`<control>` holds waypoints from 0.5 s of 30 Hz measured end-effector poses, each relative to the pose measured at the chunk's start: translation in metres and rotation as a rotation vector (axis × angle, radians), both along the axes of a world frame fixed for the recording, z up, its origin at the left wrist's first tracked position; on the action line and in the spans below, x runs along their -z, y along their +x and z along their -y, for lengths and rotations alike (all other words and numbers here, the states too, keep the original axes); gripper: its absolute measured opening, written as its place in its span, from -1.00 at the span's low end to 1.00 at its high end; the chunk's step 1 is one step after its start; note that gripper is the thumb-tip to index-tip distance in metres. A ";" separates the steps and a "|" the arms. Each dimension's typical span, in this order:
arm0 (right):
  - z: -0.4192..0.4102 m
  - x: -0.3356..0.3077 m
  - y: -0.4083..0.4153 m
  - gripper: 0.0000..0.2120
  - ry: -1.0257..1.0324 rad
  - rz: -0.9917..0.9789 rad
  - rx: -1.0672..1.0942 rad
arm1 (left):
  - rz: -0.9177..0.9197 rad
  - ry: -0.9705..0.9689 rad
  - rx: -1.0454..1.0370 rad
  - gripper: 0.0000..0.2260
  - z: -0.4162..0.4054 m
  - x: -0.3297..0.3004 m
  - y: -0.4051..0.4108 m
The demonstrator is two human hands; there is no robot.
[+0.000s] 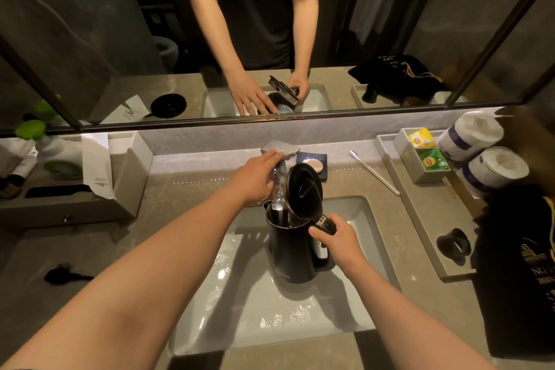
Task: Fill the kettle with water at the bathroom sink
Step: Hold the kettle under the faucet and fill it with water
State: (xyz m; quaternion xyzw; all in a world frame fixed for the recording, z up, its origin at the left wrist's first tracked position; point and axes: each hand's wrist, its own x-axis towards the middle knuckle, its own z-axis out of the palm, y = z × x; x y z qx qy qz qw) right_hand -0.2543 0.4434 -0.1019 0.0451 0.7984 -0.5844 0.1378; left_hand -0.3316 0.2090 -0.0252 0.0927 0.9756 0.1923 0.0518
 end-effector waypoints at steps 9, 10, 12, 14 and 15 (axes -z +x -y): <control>-0.001 0.000 0.001 -0.86 -0.003 0.001 -0.005 | 0.013 -0.006 0.007 -0.35 0.001 0.002 -0.001; -0.001 0.000 0.002 -0.86 -0.003 0.001 -0.005 | 0.012 -0.006 0.006 -0.35 0.001 0.002 -0.001; 0.000 0.001 0.002 -0.85 0.001 0.000 -0.003 | 0.011 -0.006 0.005 -0.34 0.001 0.003 -0.001; 0.000 0.001 0.002 -0.85 0.000 0.000 0.000 | 0.010 -0.004 0.007 -0.34 0.001 0.003 -0.001; 0.000 0.001 0.002 -0.86 0.000 0.000 -0.001 | 0.010 -0.004 0.008 -0.34 0.001 0.003 -0.001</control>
